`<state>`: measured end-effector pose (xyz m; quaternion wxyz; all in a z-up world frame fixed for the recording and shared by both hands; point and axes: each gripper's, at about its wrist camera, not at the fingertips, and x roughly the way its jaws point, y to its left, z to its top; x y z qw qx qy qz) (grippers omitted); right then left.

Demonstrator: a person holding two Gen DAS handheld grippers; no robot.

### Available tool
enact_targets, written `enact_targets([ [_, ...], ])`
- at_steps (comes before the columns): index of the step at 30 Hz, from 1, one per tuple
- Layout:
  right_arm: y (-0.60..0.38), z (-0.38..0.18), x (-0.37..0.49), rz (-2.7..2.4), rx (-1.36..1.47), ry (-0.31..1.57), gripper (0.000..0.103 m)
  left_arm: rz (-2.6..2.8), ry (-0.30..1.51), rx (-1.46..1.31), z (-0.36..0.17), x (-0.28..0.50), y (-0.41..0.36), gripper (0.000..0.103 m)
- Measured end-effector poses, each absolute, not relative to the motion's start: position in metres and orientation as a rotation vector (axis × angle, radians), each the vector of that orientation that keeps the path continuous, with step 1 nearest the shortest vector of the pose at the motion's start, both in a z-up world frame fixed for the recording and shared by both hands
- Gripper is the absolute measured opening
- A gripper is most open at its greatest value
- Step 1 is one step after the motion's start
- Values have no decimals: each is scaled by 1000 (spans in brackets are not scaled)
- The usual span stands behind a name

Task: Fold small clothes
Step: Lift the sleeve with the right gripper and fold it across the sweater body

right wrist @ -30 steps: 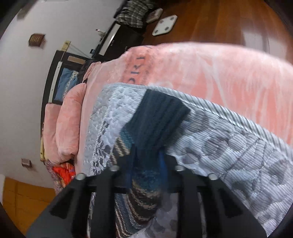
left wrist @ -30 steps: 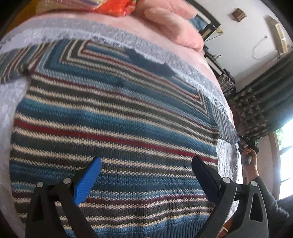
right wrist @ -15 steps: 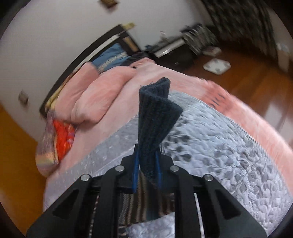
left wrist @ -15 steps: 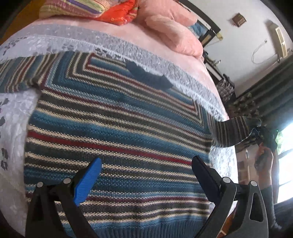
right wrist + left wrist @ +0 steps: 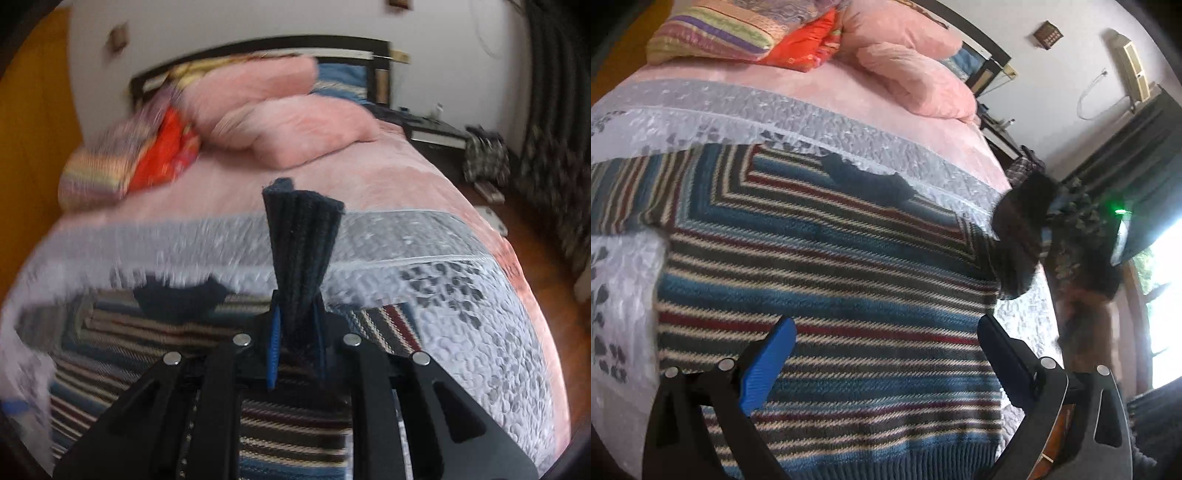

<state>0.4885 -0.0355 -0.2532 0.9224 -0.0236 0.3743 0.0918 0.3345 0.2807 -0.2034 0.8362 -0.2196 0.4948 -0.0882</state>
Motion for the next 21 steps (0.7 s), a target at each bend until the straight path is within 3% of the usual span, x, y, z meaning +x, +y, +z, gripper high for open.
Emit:
enact_targets([
  [9,79,-370,476,193,-421,867,17,-229,1056,-541,-234,381,289,99],
  [14,93,-393,447,271,-465,885,49,-270,1099,-679,-266,418,291,99],
  [17,74,-379,417,270,-349,862,59,-315,1146,-803,-290,443,282,99],
  [21,33,-370,384,182,-70,890,61,-380,1218,-956,-329,474,253,99],
])
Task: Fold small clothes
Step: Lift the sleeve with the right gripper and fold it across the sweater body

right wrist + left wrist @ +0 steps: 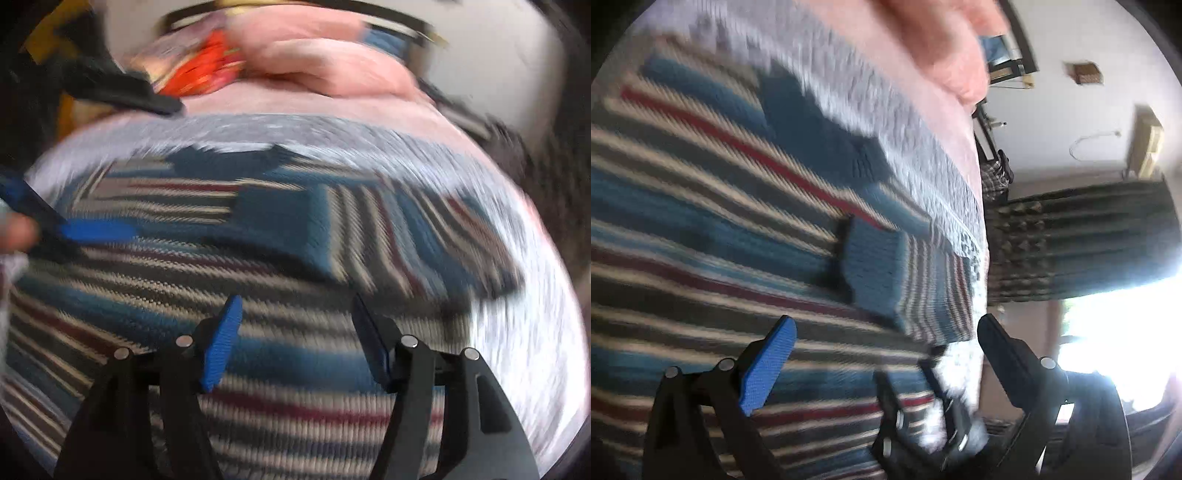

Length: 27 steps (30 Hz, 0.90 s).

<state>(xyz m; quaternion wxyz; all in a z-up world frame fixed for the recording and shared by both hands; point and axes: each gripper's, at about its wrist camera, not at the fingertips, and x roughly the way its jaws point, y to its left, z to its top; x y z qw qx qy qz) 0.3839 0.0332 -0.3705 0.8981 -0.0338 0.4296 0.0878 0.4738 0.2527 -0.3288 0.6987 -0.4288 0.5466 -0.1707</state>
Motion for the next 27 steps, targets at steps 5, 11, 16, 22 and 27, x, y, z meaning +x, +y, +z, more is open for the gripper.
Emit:
enact_targets([
  [5,3,-388,359,207,283,915,61,-310,1338,-962,-373,503,214,99],
  [11,5,-403,356,263,341,910,61,-239,1303,-884,-366,512,202,41],
  [16,6,-403,355,289,368,892,61,-207,1382,-748,-365,525,187,9],
  [22,5,-403,353,310,385,885,61,-270,1294,-640,-304,538,190,7],
  [27,7,-402,353,347,395,879,61,-307,1180,-550,-226,550,224,7],
])
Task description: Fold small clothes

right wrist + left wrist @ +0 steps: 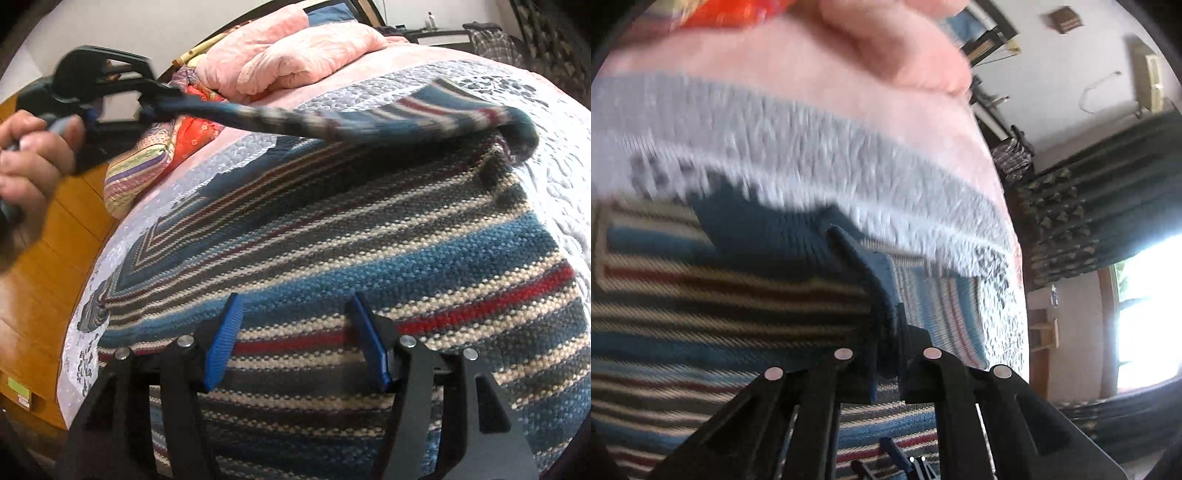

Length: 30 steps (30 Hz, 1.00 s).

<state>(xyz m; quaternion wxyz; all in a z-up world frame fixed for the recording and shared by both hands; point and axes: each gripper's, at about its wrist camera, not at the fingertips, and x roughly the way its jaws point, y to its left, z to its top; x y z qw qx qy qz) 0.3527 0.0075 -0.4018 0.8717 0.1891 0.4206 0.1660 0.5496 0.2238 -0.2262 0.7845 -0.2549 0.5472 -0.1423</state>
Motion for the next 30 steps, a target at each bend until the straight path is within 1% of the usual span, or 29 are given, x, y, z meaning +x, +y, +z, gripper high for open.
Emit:
enact_targets([
  [5,10,-399,351,363,385,877,59,-289,1136,-485,-188,543,263,7],
  [10,14,-398,348,372,381,877,58,-265,1132,-439,-184,532,300,7],
  [15,17,-398,348,378,377,874,58,-214,1157,-458,-213,518,334,7],
  [19,15,-399,348,381,378,876,58,-145,1192,-491,-253,506,362,7],
  [24,16,-400,349,381,372,878,58,-52,1298,-488,-319,496,388,8],
  [25,16,-400,349,381,371,879,58,-30,1343,-492,-334,496,391,12],
  [26,16,-400,349,382,370,879,58,9,1353,-482,-339,494,394,19],
  [28,16,-400,349,383,373,878,58,100,1330,-456,-331,489,397,21],
  [29,16,-400,348,383,375,877,58,146,1272,-434,-318,485,396,38],
  [30,16,-400,349,383,378,876,58,147,1206,-432,-304,481,395,48],
])
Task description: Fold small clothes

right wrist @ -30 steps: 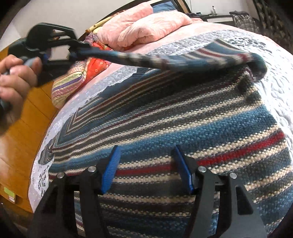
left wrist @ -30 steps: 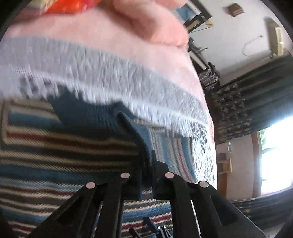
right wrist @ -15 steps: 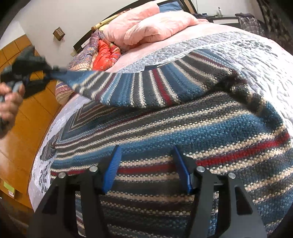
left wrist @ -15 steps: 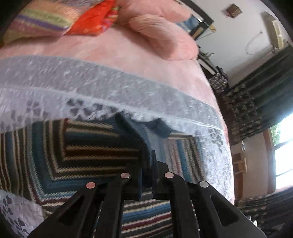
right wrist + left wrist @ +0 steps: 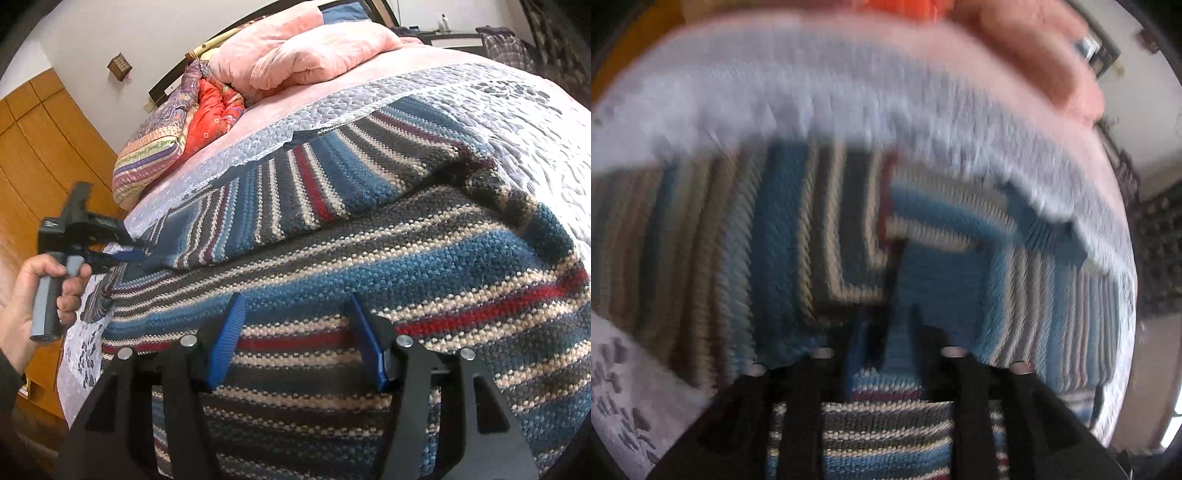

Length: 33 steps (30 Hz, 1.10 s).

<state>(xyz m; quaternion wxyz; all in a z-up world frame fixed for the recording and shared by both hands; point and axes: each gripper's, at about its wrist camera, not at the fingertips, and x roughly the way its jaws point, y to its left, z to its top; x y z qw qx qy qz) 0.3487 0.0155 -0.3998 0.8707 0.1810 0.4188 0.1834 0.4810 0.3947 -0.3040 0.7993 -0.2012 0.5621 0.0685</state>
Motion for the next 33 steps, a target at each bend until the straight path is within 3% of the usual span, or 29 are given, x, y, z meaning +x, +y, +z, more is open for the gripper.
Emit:
enact_targets([
  [1,16,-400,349,384,379,875,58,125,1132,-452,-289,476,392,56],
  [3,16,-400,349,387,377,875,58,31,1084,-522,-281,474,384,56],
  [7,19,-400,347,391,367,874,58,17,1199,-554,-320,486,376,54],
  [10,18,-401,345,388,362,876,58,57,1235,-579,-343,481,391,29],
  [11,18,-401,345,387,358,876,58,44,1227,-616,-341,477,400,29],
  [12,18,-401,345,388,357,877,58,53,1210,-644,-335,470,412,38],
  [13,18,-400,345,389,355,878,58,90,1183,-652,-327,459,429,55],
  [19,30,-392,338,420,308,856,59,232,1015,-778,-284,388,555,73],
  [26,51,-383,328,459,261,850,60,546,838,-900,-271,284,731,74],
  [33,83,-383,321,492,198,873,60,588,773,-1010,-308,269,796,74],
])
